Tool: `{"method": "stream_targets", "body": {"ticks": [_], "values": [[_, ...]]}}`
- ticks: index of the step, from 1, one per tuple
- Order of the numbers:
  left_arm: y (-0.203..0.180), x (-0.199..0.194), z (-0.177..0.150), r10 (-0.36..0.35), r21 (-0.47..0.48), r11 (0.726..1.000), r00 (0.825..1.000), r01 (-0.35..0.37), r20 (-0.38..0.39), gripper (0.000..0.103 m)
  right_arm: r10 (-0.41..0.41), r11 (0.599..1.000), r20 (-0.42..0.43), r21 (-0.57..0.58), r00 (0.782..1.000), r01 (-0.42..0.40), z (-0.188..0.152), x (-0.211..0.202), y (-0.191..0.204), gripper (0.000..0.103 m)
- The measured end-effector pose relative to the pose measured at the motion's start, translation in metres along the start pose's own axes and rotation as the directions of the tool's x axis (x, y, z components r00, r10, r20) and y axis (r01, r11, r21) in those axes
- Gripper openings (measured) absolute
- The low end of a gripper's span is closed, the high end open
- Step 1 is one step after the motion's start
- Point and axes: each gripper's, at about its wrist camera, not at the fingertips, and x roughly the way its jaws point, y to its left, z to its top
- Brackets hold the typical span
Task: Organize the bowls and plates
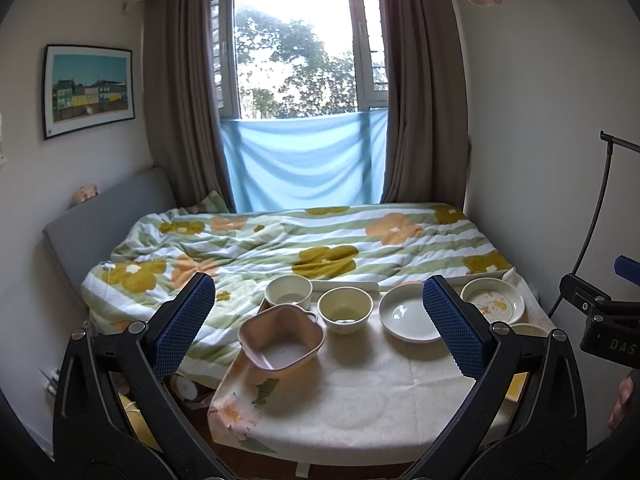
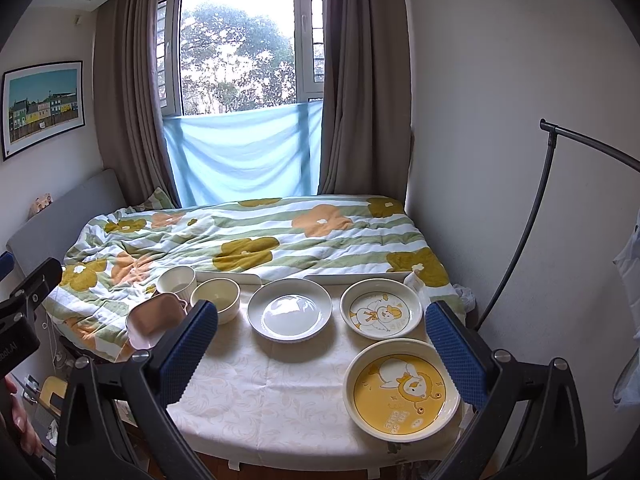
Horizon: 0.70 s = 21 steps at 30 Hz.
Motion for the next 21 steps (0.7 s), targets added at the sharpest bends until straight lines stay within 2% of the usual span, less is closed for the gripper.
{"method": "stream_targets", "body": {"ticks": [21], "values": [[-0.0008, 0.0006, 0.0, 0.001, -0.001, 1.0, 1.0, -0.001, 0.001, 0.103, 0.002, 1.0, 0.001, -0.001, 1.0, -0.002, 0.0002, 0.0003, 0.0007, 0.103]]}}
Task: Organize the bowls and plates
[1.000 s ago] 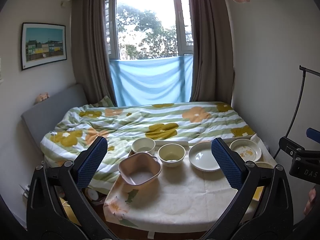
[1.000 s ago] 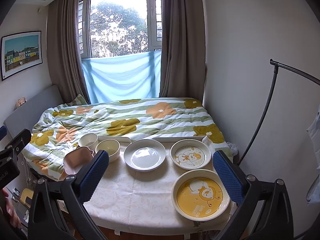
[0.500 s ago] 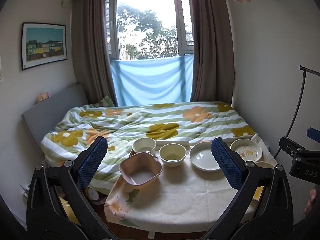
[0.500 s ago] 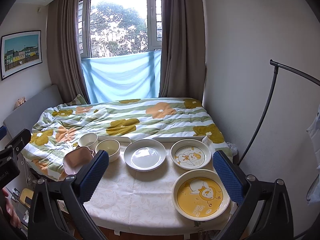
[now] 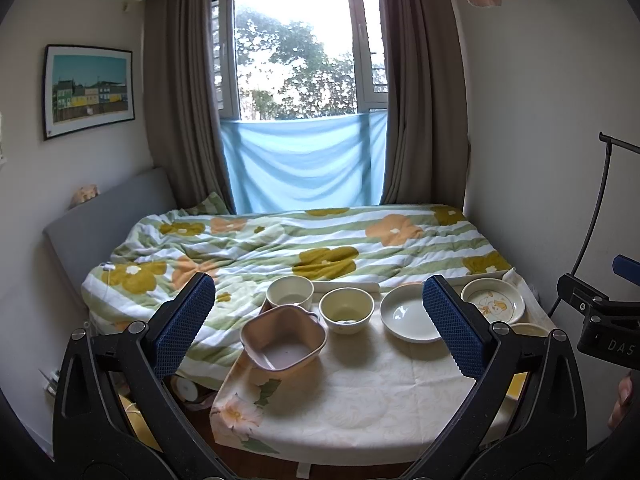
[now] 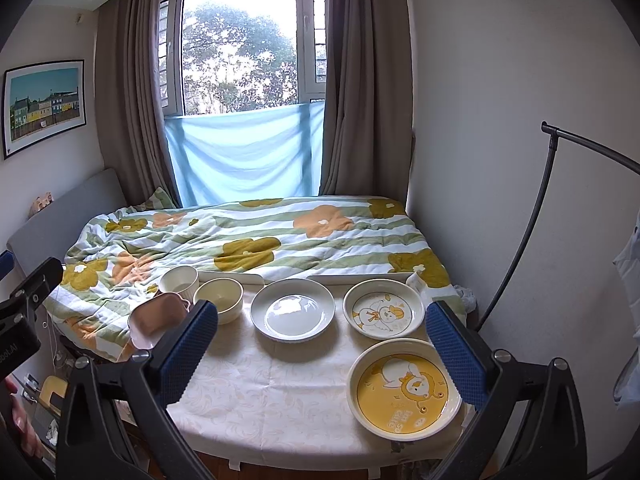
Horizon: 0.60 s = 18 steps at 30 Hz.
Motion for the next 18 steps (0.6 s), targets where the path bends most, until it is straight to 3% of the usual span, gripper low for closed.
{"method": "stream_targets", "body": {"ticks": [10, 15, 18], "values": [[0.001, 0.0, 0.004, -0.018, 0.004, 1.0, 1.0, 0.018, -0.005, 0.103, -0.003, 1.0, -0.005, 0.007, 1.0, 0.003, -0.001, -0.001, 0.008, 0.103], [-0.012, 0.024, 0.009, -0.11, 0.049, 0.992, 0.991, 0.113, -0.07, 0.103, -0.051, 0.997, -0.062, 0.047, 0.997, 0.054, -0.009, 0.003, -0.006, 0.103], [-0.029, 0.048, 0.002, -0.185, 0.078, 0.978, 0.975, 0.195, -0.126, 0.103, -0.067, 0.994, -0.108, 0.074, 0.992, 0.076, -0.02, 0.01, -0.012, 0.103]]}}
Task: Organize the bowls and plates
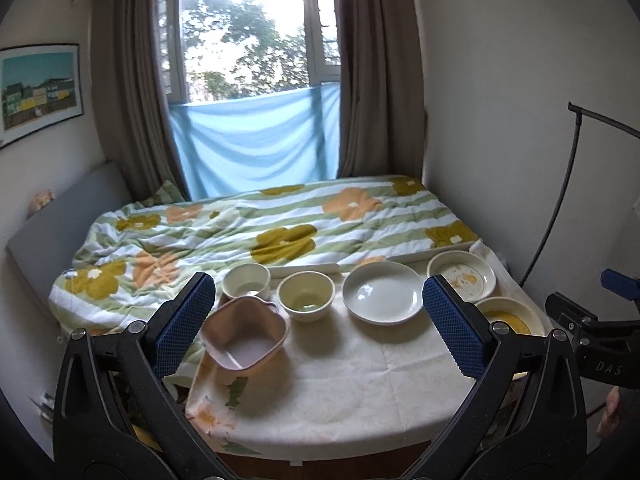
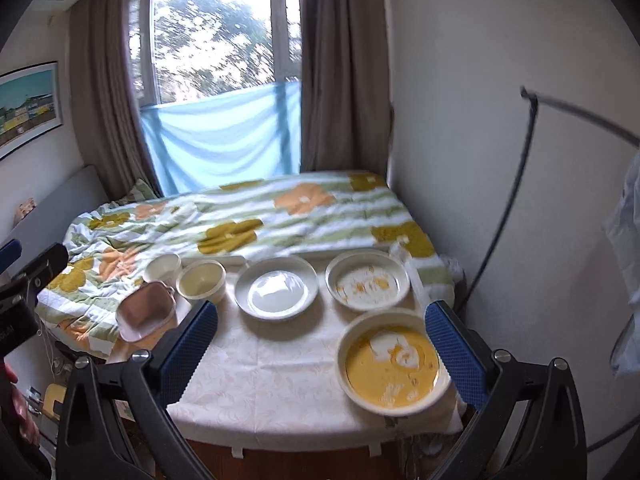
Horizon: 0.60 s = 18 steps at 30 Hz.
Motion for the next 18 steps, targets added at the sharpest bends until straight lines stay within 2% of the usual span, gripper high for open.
{"method": "stream_targets", "body": {"ticks": [4, 7, 9, 11, 12, 14, 16, 18], "values": [[-0.031, 0.044, -0.011, -0.101, 0.055, 0.993, 0.992, 0.105, -0.075, 0.103, -0.041, 0.995, -0.135, 0.088, 0.99, 0.053, -0.04, 0.031, -0.036, 0.103], [-0.058, 0.08, -0.023, -0.191, 0.077, 0.976, 0.971, 0.204, -0.145, 0.103, -0.047, 0.982, -0.198, 0.172, 0.979, 0.082, -0.06, 0.053, -0.068, 0.103], [-0.078, 0.108, -0.032, -0.265, 0.084, 0.954, 0.939, 0.288, -0.217, 0.103, -0.063, 0.971, -0.232, 0.212, 0.971, 0.114, -0.074, 0.068, -0.09, 0.103], [-0.102, 0.138, -0.042, -0.28, 0.107, 0.942, 0.919, 0.319, -0.279, 0.103, -0.074, 0.967, -0.246, 0.219, 0.967, 0.13, -0.081, 0.074, -0.098, 0.103], [-0.114, 0.152, -0.047, -0.288, 0.124, 0.933, 0.908, 0.337, -0.303, 0.103, -0.092, 0.959, -0.282, 0.234, 0.955, 0.162, -0.091, 0.092, -0.118, 0.103], [-0.138, 0.179, -0.056, -0.309, 0.157, 0.911, 0.883, 0.382, -0.354, 0.103, -0.077, 0.952, -0.295, 0.262, 0.953, 0.158, -0.1, 0.104, -0.133, 0.103], [-0.162, 0.203, -0.068, -0.347, 0.173, 0.879, 0.845, 0.444, -0.407, 0.103, -0.045, 0.942, -0.303, 0.306, 0.952, 0.141, -0.111, 0.117, -0.15, 0.103], [-0.182, 0.228, -0.079, -0.384, 0.164, 0.847, 0.794, 0.506, -0.471, 0.103, 0.006, 0.925, -0.331, 0.361, 0.944, 0.121, -0.119, 0.131, -0.167, 0.103]]}}
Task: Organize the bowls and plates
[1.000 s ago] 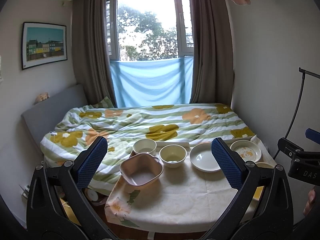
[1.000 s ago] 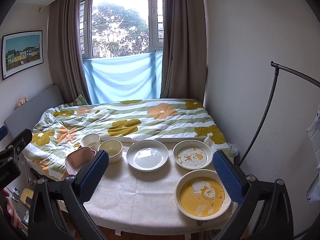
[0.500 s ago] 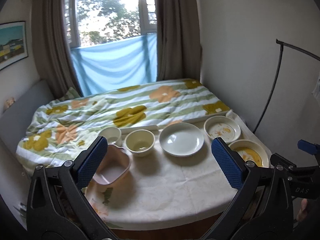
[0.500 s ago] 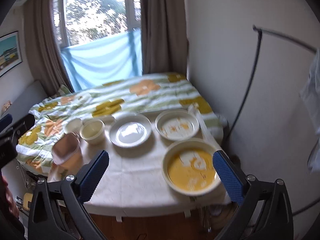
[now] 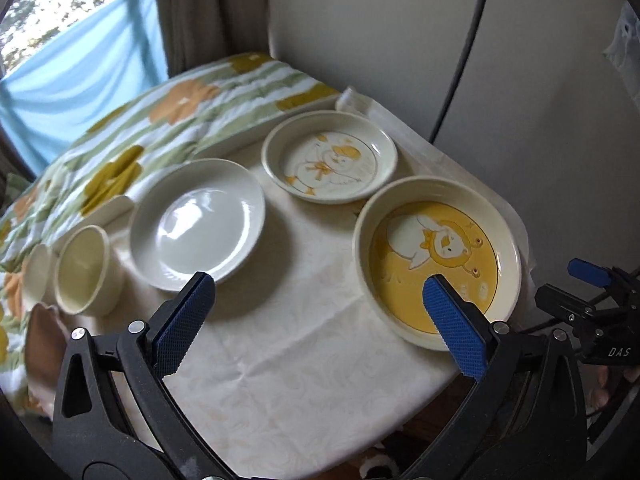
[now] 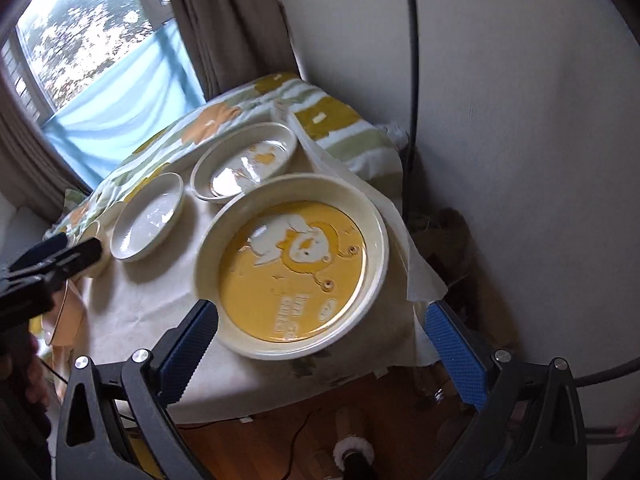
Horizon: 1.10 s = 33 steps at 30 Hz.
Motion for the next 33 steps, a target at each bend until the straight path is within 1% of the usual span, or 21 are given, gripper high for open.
{"method": "stream_targets", "body": {"ticks": [1, 2, 5, 6, 7, 8, 9, 10, 11, 13, 14, 15, 16, 17, 20, 22, 24, 25, 28, 31, 33], "values": [[-0.002, 0.015, 0.001, -0.034, 0.003, 0.999, 0.999, 0.034, -0.031, 0.103, 0.015, 1.0, -0.017, 0.02, 1.0, -0.015, 0.0, 0.006, -0.006, 0.103], [-0.004, 0.03, 0.003, -0.061, 0.004, 0.998, 0.996, 0.061, -0.064, 0.103, 0.015, 1.0, -0.017, 0.02, 1.0, -0.015, 0.0, 0.006, -0.006, 0.103], [-0.007, 0.065, 0.005, -0.101, 0.016, 0.994, 0.985, 0.104, -0.142, 0.102, 0.074, 0.996, -0.042, 0.061, 0.996, -0.071, 0.002, 0.022, -0.019, 0.101], [-0.008, 0.075, 0.006, -0.112, 0.019, 0.993, 0.98, 0.116, -0.164, 0.099, 0.099, 0.993, -0.062, 0.068, 0.993, -0.095, 0.003, 0.031, -0.022, 0.092], [-0.008, 0.083, 0.007, -0.125, 0.019, 0.991, 0.975, 0.131, -0.185, 0.095, 0.107, 0.992, -0.075, 0.071, 0.991, -0.102, 0.005, 0.036, -0.024, 0.081], [-0.009, 0.092, 0.008, -0.138, 0.018, 0.989, 0.969, 0.144, -0.203, 0.092, 0.109, 0.992, -0.088, 0.075, 0.99, -0.103, 0.006, 0.041, -0.026, 0.072], [-0.01, 0.098, 0.009, -0.148, 0.017, 0.988, 0.964, 0.156, -0.222, 0.084, 0.116, 0.991, -0.095, 0.084, 0.989, -0.108, 0.007, 0.045, -0.029, 0.068], [-0.01, 0.105, 0.01, -0.151, 0.019, 0.987, 0.96, 0.16, -0.238, 0.08, 0.126, 0.988, -0.102, 0.098, 0.987, -0.116, 0.007, 0.047, -0.032, 0.061], [-0.01, 0.112, 0.011, -0.153, 0.02, 0.986, 0.956, 0.163, -0.252, 0.072, 0.132, 0.986, -0.106, 0.112, 0.986, -0.12, 0.008, 0.05, -0.034, 0.056], [-0.01, 0.121, 0.013, -0.168, 0.009, 0.984, 0.946, 0.177, -0.278, 0.06, 0.138, 0.983, -0.107, 0.134, 0.985, -0.123, 0.01, 0.055, -0.038, 0.049], [-0.01, 0.124, 0.014, -0.173, 0.006, 0.983, 0.942, 0.182, -0.287, 0.057, 0.138, 0.983, -0.107, 0.134, 0.985, -0.123, 0.01, 0.055, -0.038, 0.047], [-0.009, 0.127, 0.014, -0.177, 0.003, 0.983, 0.939, 0.186, -0.294, 0.05, 0.14, 0.982, -0.109, 0.139, 0.984, -0.124, 0.011, 0.056, -0.04, 0.041], [-0.009, 0.129, 0.014, -0.182, 0.0, 0.982, 0.936, 0.191, -0.301, 0.046, 0.15, 0.98, -0.116, 0.148, 0.982, -0.133, 0.013, 0.061, -0.043, 0.03], [-0.008, 0.132, 0.015, -0.187, -0.003, 0.981, 0.933, 0.196, -0.309, 0.036, 0.15, 0.98, -0.116, 0.148, 0.982, -0.133, 0.013, 0.061, -0.043, 0.026], [-0.006, 0.135, 0.017, -0.213, -0.018, 0.976, 0.927, 0.218, -0.31, 0.026, 0.148, 0.978, -0.112, 0.165, 0.983, -0.129, 0.014, 0.063, -0.047, 0.02], [-0.008, 0.136, 0.018, -0.216, -0.009, 0.974, 0.925, 0.224, -0.312, 0.022, 0.151, 0.977, -0.11, 0.17, 0.982, -0.131, 0.017, 0.067, -0.049, 0.017], [-0.013, 0.137, 0.02, -0.209, 0.016, 0.974, 0.925, 0.226, -0.318, 0.021, 0.153, 0.977, -0.112, 0.169, 0.982, -0.133, 0.018, 0.068, -0.05, 0.017], [-0.015, 0.136, 0.02, -0.195, 0.029, 0.976, 0.929, 0.215, -0.314, 0.021, 0.147, 0.98, -0.117, 0.153, 0.982, -0.128, 0.021, 0.071, -0.049, 0.017], [-0.013, 0.134, 0.02, -0.201, 0.023, 0.976, 0.93, 0.219, -0.309, 0.021, 0.14, 0.984, -0.123, 0.129, 0.982, -0.124, 0.025, 0.073, -0.048, 0.017], [-0.014, 0.132, 0.02, -0.185, 0.043, 0.977, 0.935, 0.207, -0.304, 0.021, 0.135, 0.987, -0.129, 0.107, 0.982, -0.121, 0.027, 0.074, -0.047, 0.017], [-0.017, 0.128, 0.017, -0.188, 0.042, 0.977, 0.934, 0.21, -0.303, 0.021, 0.129, 0.988, -0.129, 0.099, 0.983, -0.117, 0.027, 0.073, -0.046, 0.017]]}}
